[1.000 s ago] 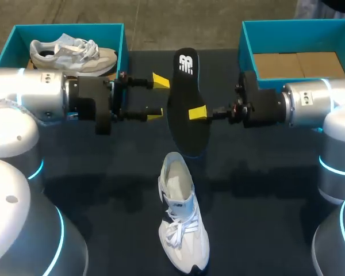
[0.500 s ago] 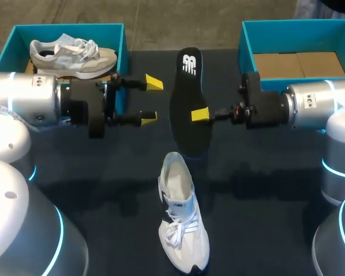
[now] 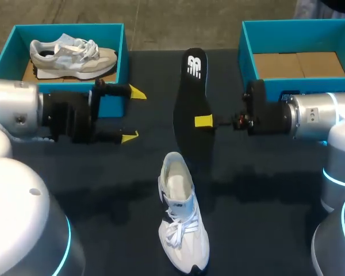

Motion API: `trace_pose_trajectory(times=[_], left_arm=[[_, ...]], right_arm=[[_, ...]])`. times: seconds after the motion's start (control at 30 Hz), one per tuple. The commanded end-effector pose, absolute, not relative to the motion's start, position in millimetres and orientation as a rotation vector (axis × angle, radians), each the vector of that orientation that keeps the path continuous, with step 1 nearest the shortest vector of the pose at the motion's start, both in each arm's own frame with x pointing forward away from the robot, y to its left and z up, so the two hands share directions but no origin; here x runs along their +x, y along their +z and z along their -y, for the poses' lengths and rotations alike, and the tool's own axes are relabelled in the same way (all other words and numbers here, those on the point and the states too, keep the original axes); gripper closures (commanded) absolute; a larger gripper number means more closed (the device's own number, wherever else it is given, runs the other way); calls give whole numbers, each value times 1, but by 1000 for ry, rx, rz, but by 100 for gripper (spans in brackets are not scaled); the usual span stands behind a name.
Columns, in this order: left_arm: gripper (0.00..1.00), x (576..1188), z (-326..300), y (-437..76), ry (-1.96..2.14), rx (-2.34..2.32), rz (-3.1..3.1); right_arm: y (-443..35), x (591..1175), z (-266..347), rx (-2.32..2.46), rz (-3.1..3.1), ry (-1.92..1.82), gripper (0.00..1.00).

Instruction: Take the shoe out of the shoebox, open the shoe tongue, remove and reinsert the insole, then place the shoe into the shoebox

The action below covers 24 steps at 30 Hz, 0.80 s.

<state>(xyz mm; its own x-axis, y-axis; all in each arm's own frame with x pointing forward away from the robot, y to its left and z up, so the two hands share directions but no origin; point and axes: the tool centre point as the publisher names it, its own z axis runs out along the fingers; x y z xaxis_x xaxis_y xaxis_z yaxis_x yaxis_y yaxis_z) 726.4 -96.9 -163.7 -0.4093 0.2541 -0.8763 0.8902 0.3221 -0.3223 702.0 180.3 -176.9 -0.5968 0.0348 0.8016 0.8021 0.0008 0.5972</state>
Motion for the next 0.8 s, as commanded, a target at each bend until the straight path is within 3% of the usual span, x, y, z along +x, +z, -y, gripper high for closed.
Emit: trace_pose_trajectory(times=[0.03,0.8], left_arm=[[0,723,89,-161,-1082,1000,-2146],[0,725,84,-175,-1071,768,-2470]], right_arm=[[-182,699,-185,-868,1706,-1675,100],[-192,690,-201,-887,1929,-1670,100]])
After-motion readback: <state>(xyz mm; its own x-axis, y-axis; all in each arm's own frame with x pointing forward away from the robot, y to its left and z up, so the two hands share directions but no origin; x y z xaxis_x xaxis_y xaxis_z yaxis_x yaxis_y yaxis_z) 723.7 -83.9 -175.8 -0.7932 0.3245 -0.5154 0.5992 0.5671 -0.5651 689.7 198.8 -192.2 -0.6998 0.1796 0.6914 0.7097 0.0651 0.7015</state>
